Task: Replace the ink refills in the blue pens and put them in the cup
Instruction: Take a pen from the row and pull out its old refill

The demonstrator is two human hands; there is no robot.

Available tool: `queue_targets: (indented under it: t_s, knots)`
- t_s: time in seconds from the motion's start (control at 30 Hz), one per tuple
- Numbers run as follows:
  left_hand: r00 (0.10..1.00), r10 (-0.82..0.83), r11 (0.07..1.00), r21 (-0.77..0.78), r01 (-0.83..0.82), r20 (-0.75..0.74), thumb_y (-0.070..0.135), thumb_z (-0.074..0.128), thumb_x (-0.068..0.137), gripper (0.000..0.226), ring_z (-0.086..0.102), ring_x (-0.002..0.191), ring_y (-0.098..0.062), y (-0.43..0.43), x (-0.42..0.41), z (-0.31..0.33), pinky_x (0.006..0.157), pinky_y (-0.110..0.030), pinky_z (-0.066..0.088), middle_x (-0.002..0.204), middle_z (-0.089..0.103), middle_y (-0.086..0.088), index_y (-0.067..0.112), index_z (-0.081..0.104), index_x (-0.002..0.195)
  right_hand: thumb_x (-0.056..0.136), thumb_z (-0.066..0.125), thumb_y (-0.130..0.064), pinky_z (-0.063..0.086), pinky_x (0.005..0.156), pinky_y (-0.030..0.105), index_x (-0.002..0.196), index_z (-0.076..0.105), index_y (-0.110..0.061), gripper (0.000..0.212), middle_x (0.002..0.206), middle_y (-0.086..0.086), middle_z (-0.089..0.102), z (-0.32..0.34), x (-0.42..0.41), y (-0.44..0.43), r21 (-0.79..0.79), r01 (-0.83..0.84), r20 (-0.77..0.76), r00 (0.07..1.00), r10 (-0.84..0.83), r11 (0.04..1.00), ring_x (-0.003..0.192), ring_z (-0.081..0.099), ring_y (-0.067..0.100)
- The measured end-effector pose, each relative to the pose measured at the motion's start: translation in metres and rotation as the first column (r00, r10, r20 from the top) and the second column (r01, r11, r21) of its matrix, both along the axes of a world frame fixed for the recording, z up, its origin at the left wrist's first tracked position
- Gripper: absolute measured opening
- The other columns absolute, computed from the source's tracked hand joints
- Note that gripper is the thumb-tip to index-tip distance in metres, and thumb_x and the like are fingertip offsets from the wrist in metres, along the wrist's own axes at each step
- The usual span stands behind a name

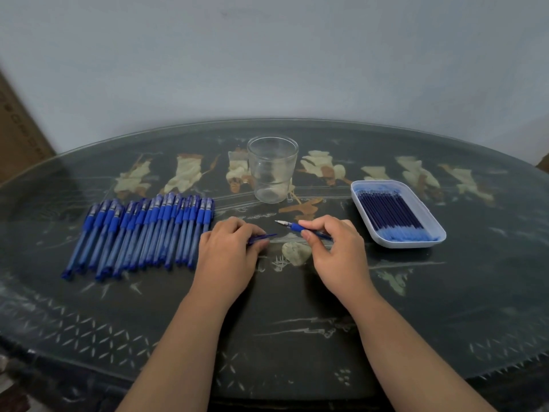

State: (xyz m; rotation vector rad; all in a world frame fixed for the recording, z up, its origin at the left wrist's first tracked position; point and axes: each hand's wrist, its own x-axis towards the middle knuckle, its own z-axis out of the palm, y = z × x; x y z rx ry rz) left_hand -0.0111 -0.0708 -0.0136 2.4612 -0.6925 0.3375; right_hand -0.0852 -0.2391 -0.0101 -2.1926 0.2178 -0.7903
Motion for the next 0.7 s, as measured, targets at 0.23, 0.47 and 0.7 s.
queue_targets:
  t_s: [0.23,0.47,0.7]
  knots:
    - [0.999,0.032,0.999,0.02,-0.033,0.035,0.035,0.066,0.089,0.023,0.052,0.101,-0.018,-0.013,-0.001,0.002,0.087,-0.034,0.036,0.095,0.054,0.007,0.027,0.072,0.11,0.09,0.069,-0.015,0.047,0.092,0.043,0.1,0.071,-0.027,0.016,0.089,-0.03,0.055,-0.001,0.001,0.0,-0.004,0.016,-0.032,0.999,-0.016,1.0,0.096,0.055,0.005]
    - [0.998,0.038,0.999,-0.024,-0.04,-0.044,0.044,0.059,0.091,0.045,0.045,0.119,-0.008,-0.015,-0.007,0.01,0.098,-0.028,0.028,0.118,0.055,0.015,0.031,0.052,0.134,0.089,0.069,-0.014,0.049,0.088,0.046,0.098,0.07,-0.028,0.017,0.095,-0.022,0.058,-0.007,0.004,-0.003,-0.041,0.014,-0.009,1.0,-0.015,0.999,0.097,0.057,0.008]
    - [0.981,-0.109,0.909,-0.415,0.033,-0.16,0.014,0.069,0.088,0.021,0.052,0.096,0.014,-0.03,-0.016,0.014,0.083,-0.006,0.038,0.092,0.061,0.024,0.032,0.066,0.099,0.087,0.07,-0.012,0.047,0.085,0.045,0.096,0.069,-0.028,0.018,0.095,-0.021,0.06,-0.009,0.004,-0.005,-0.11,0.004,0.013,1.0,-0.003,0.994,0.095,0.056,0.012]
